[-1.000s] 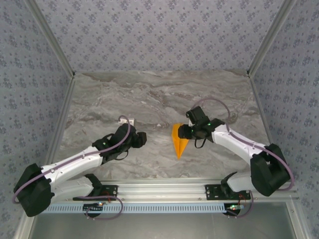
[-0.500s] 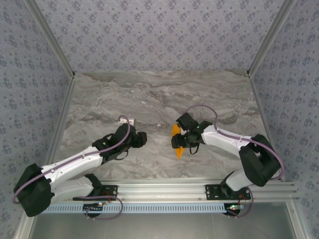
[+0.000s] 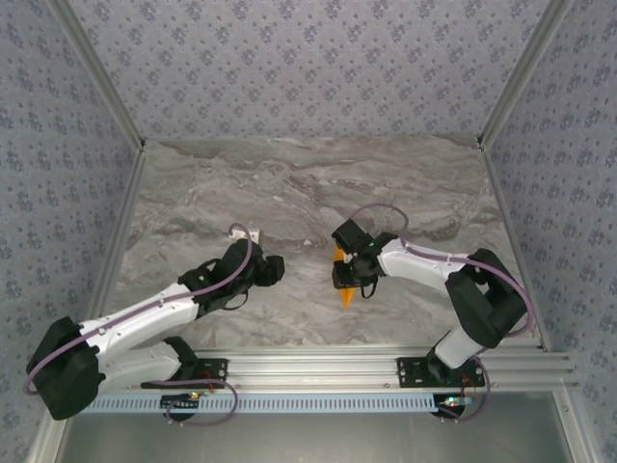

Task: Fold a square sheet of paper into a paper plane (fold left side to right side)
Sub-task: Move the paper plane to the center of the table.

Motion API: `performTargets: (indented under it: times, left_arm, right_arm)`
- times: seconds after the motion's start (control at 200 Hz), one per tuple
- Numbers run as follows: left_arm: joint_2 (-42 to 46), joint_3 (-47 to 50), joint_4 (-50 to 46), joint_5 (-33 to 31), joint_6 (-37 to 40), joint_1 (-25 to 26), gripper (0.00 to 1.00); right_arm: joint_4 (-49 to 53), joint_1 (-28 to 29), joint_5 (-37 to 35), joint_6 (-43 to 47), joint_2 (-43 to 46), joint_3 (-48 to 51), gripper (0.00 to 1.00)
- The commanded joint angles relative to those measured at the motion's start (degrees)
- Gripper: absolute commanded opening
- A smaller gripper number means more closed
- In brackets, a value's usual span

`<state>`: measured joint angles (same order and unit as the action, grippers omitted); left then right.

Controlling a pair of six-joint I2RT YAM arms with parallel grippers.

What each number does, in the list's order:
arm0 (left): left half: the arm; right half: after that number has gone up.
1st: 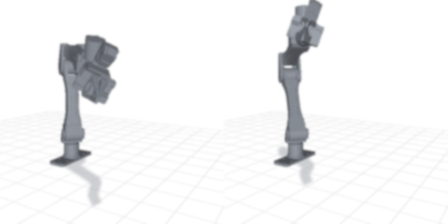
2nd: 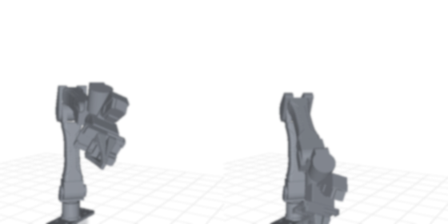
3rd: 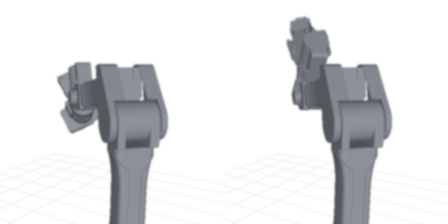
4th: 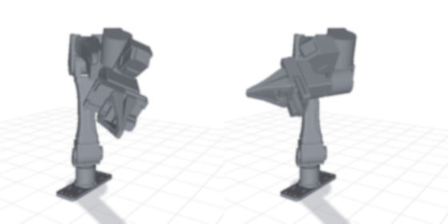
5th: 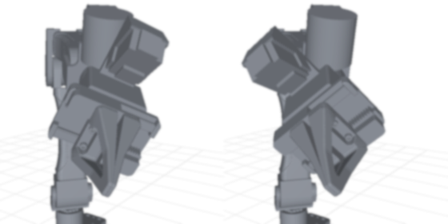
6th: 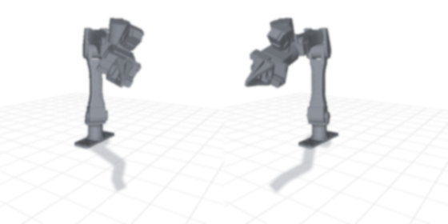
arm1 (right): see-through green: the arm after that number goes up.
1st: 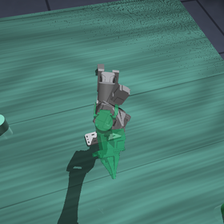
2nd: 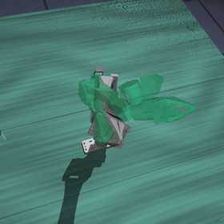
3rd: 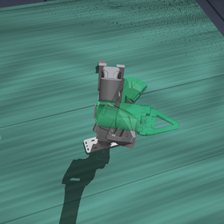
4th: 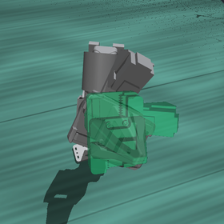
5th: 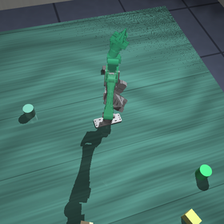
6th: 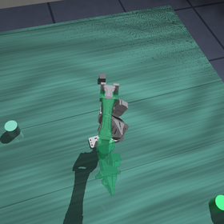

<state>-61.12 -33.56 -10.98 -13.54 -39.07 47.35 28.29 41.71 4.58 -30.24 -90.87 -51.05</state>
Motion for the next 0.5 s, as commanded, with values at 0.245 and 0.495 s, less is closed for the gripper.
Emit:
performTargets:
  times: [0.245,0.495]
  left_arm:
    - [1.7,-0.4,-1.9,-0.3,1.1,-0.2,0.71]
    - [5.5,-0.5,-4.1,1.0,2.2,-0.2,0.75]
  right_arm:
    - [3.0,-0.4,-4.2,0.1,-5.1,-5.3,0.14]
    - [10.7,-7.5,-5.5,1.9,-13.1,-22.4,0.11]
